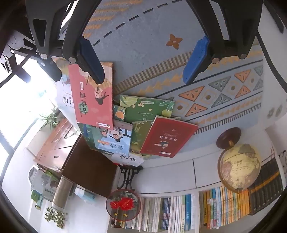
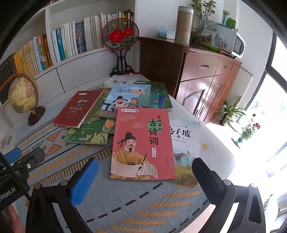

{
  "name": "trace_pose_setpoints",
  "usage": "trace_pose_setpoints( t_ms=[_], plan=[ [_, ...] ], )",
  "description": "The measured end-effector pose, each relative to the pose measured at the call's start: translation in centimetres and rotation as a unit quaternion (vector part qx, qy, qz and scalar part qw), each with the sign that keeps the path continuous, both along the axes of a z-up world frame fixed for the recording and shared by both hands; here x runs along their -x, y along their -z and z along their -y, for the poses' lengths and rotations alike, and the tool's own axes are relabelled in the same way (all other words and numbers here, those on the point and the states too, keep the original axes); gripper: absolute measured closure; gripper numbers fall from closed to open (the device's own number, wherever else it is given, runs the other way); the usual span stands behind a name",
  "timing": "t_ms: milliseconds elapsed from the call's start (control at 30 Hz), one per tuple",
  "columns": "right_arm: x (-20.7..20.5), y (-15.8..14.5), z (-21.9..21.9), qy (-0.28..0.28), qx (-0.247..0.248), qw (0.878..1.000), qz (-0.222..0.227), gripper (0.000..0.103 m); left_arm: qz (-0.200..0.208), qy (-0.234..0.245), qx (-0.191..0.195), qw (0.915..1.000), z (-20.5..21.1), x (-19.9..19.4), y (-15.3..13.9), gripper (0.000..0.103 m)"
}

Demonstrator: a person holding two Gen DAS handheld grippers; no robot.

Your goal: Organize books

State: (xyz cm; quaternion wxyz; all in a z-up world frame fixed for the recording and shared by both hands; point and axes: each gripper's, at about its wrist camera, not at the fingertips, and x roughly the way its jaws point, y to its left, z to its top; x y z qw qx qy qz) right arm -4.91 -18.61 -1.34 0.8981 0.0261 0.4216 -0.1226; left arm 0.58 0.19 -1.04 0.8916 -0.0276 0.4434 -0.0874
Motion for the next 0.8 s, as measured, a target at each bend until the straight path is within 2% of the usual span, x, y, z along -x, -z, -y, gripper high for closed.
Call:
trace_pose_setpoints(
  t_ms=[400, 567, 800],
  plan=[
    [-0.7, 0.0, -1.2, -0.013, -0.002, 1.0, -0.008, 0.0, -0.004, 0.002, -0.003, 1.0, -1.1, -0.6, 0.4, 0.015],
    [-1.2, 0.1, -2.3, -0.017, 0.008, 1.0, -0.003, 0.0, -0.005, -0.002, -0.001, 1.0, -1.8, -0.9, 0.5, 0.015],
    [-1.8, 0.6, -2.0, -0.006, 0.044, 0.999, -0.012, 0.0, 0.008, 0.005, -0.021, 0.9997, -2.0, -1.1, 0.5, 0.015]
  ],
)
